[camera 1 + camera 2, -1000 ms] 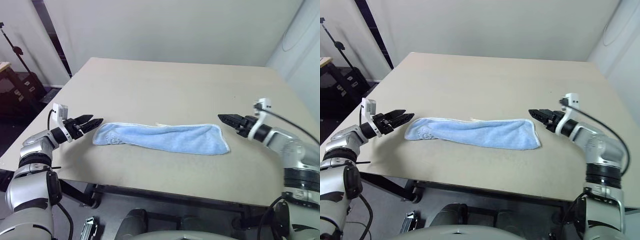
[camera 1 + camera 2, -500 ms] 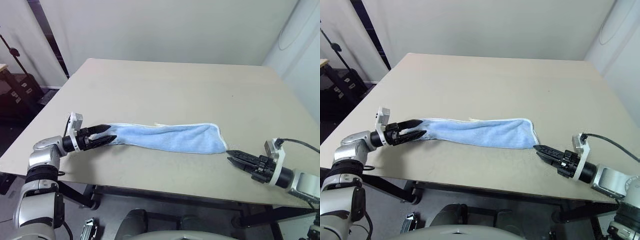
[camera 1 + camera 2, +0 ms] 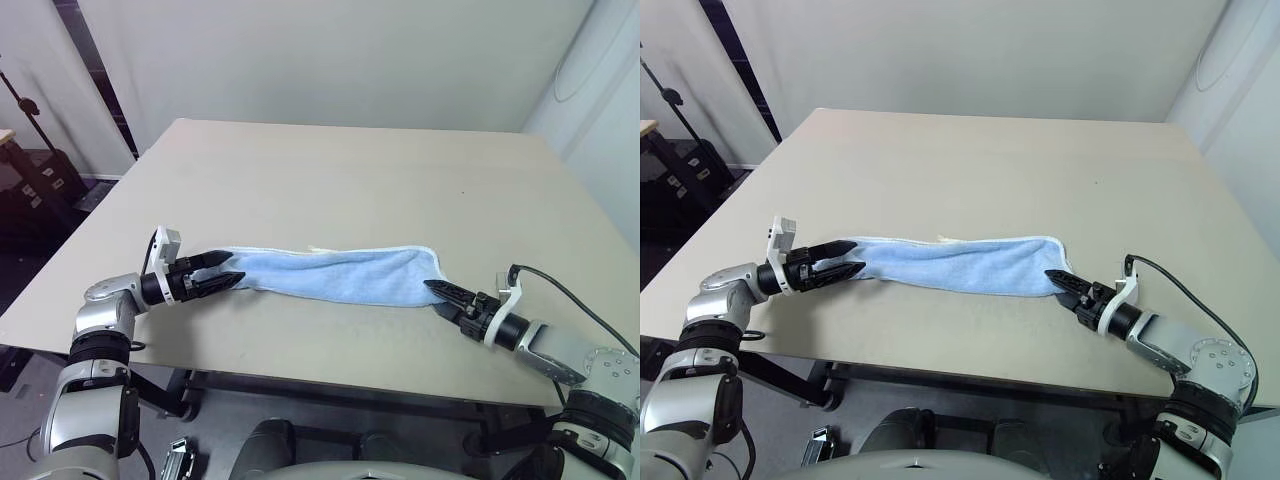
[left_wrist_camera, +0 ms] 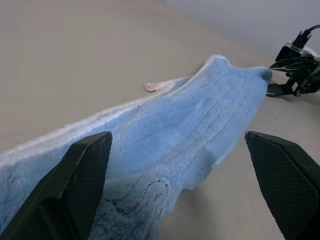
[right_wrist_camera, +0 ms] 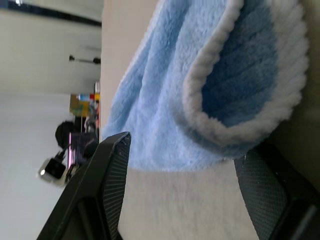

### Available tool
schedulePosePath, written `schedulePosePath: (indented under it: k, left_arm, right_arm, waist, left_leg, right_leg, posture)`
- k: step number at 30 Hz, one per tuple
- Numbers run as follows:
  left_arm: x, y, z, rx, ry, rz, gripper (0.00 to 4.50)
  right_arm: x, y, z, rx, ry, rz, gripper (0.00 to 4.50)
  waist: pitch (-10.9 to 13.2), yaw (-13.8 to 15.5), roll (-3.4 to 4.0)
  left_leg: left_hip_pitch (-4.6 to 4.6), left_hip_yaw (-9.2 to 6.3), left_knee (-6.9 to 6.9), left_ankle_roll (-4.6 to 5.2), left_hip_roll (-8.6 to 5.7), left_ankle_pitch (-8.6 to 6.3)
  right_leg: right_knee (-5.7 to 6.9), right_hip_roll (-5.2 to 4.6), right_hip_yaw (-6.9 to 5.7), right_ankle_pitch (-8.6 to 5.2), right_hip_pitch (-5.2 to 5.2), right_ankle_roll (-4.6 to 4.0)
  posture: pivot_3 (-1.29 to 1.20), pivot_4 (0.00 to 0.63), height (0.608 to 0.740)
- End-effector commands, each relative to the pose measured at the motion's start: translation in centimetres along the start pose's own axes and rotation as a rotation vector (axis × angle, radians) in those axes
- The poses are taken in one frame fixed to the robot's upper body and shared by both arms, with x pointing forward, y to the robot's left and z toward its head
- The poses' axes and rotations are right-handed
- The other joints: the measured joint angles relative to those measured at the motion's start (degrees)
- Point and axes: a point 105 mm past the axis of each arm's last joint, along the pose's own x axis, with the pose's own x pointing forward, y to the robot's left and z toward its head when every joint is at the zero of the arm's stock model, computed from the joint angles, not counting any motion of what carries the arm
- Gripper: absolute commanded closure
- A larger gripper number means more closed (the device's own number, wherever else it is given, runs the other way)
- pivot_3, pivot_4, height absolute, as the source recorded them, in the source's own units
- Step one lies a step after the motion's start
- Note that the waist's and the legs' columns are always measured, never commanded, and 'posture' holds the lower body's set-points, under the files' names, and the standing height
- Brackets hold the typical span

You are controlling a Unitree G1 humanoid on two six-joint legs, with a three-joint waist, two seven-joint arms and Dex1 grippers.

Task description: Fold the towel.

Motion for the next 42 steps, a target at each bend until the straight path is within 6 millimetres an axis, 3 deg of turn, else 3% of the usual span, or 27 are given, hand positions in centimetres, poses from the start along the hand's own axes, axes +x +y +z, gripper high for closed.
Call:
schedulePosePath:
  k: [1,2,5,11,13,16,19,25,33,37,40,42]
  left_arm:
    - [-0.6,-0.1,1.0,0.042,-0.026,-0.001,0.02]
    - [-0.6,-0.1,0.9,0.041,-0.024,-0.001,0.02]
    - [-0.4,-0.1,1.0,0.040,-0.038,0.003,0.00]
    - [-0.2,0.1,1.4,0.045,-0.050,0.012,0.00]
    - [-0.2,0.1,1.6,0.048,-0.054,0.015,0.00]
    - [-0.4,0.2,1.8,0.058,-0.052,0.023,0.00]
    - [-0.4,0.3,1.8,0.061,-0.050,0.028,0.00]
    - [0.1,0.5,2.1,0.061,-0.047,0.031,0.00]
    - [0.9,0.5,2.3,0.063,-0.042,0.009,0.00]
    - [1.2,0.6,2.6,0.068,-0.042,0.004,0.00]
    - [1.3,0.6,2.7,0.074,-0.039,0.001,0.00]
    - [1.3,0.6,2.8,0.078,-0.038,-0.002,0.00]
  right_arm:
    - [-0.5,-0.2,1.5,-0.023,-0.068,-0.050,1.23]
    - [-0.4,0.1,1.4,-0.036,-0.063,-0.042,1.23]
    - [0.2,0.7,1.5,-0.054,-0.065,-0.040,1.80]
    - [0.7,1.8,2.1,-0.057,-0.094,-0.006,3.95]
    - [0.6,2.0,2.1,-0.064,-0.099,-0.002,4.47]
    - [-0.4,2.3,2.5,-0.085,-0.121,0.003,4.47]
    - [-3.4,1.6,3.9,-0.071,-0.193,-0.005,4.47]
    - [-7.7,0.6,4.1,-0.086,-0.251,-0.045,4.47]
    - [-10.1,-0.2,3.5,-0.132,-0.330,-0.119,4.47]
    - [-10.6,1.5,4.7,-0.290,-0.393,-0.152,4.47]
    - [-9.6,6.4,2.7,-0.503,-0.281,0.004,4.47]
    - [-8.7,8.4,0.9,-0.604,-0.192,0.077,4.47]
  waist:
    - [0.00,0.06,0.00]
    - [0.00,0.11,0.00]
    - [0.02,0.13,0.03]
    - [0.00,-0.15,0.02]
    - [-0.02,-0.09,0.00]
    - [-0.02,0.05,0.00]
    - [-0.01,0.48,0.00]
    - [-0.01,1.28,-0.01]
    - [-0.01,1.44,-0.01]
    - [0.00,1.59,0.00]
    - [0.00,1.64,0.01]
    - [0.02,1.47,-0.01]
  left_leg:
    - [0.00,0.01,0.00,0.02,0.00,0.01]
    - [-0.01,0.02,0.00,0.03,0.00,0.02]
    - [-0.08,0.00,-0.01,0.01,0.00,0.00]
    - [-0.24,0.06,-0.32,0.10,0.01,0.03]
    - [-0.24,0.15,-0.55,0.13,0.01,0.05]
    - [-0.25,0.22,-0.76,0.14,0.00,0.05]
    - [-0.30,0.22,-0.80,0.14,-0.01,0.06]
    - [-0.31,0.25,-0.71,0.16,0.01,0.06]
    - [-0.30,0.30,-0.68,0.16,0.02,0.06]
    - [-0.30,0.29,-0.68,0.16,0.03,0.06]
    - [-0.30,0.29,-0.68,0.16,0.02,0.06]
    - [-0.30,0.29,-0.71,0.16,0.04,0.06]
  right_leg:
    - [-0.04,-0.01,0.03,0.01,-0.01,-0.06]
    - [-0.09,-0.03,0.05,-0.01,0.00,-0.23]
    - [-0.25,-0.07,0.10,0.05,-0.05,-0.39]
    - [-0.75,-0.08,0.14,0.09,-0.18,-0.40]
    - [-0.87,-0.08,0.17,0.35,-0.19,0.08]
    - [-0.87,-0.07,0.18,0.39,-0.13,0.15]
    - [-0.87,-0.05,0.17,0.39,-0.14,0.16]
    - [-0.88,-0.01,0.17,0.42,-0.11,0.22]
    - [-0.89,-0.02,0.20,0.42,-0.10,0.22]
    - [-0.89,-0.02,0.20,0.42,-0.13,0.22]
    - [-0.91,-0.02,0.20,0.41,-0.13,0.22]
    - [-0.91,-0.01,0.20,0.41,-0.12,0.23]
  posture:
    - [0.00,0.000,0.709]
    - [0.00,0.000,0.709]
    - [0.00,0.000,0.709]
    - [0.00,0.000,0.709]
    - [0.00,0.000,0.709]
    - [0.00,0.000,0.709]
    - [0.00,0.000,0.709]
    - [0.00,0.000,0.709]
    - [0.00,0.000,0.709]
    - [0.00,0.000,0.709]
    - [0.00,0.000,0.709]
    - [0.00,0.000,0.709]
